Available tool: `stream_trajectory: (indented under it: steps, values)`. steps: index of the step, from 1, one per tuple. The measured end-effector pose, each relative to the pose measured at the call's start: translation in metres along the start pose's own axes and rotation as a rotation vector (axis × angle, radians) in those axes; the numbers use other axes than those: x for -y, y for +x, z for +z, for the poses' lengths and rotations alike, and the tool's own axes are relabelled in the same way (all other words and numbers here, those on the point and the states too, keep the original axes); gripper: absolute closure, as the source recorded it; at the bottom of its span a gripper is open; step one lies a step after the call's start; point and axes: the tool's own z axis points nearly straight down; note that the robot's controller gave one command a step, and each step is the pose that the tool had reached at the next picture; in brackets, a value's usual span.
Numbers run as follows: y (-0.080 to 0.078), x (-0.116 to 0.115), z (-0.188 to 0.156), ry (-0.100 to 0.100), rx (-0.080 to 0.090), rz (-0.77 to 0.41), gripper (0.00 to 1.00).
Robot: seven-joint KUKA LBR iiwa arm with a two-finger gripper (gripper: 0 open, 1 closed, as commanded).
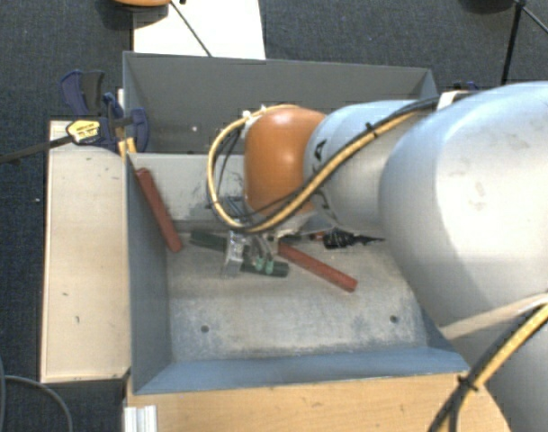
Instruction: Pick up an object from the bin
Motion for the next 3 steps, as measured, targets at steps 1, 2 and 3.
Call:
stream_trajectory:
  steps: [1, 2, 3]
  values:
    - [0.001, 0.0, -0.004, 0.001, -0.003, 0.0, 1.0]
    - [0.002, 0.001, -0.017, 0.004, -0.009, 0.001, 1.0]
    - [0.001, 0.001, -0.039, 0.003, -0.008, 0.001, 1.0]
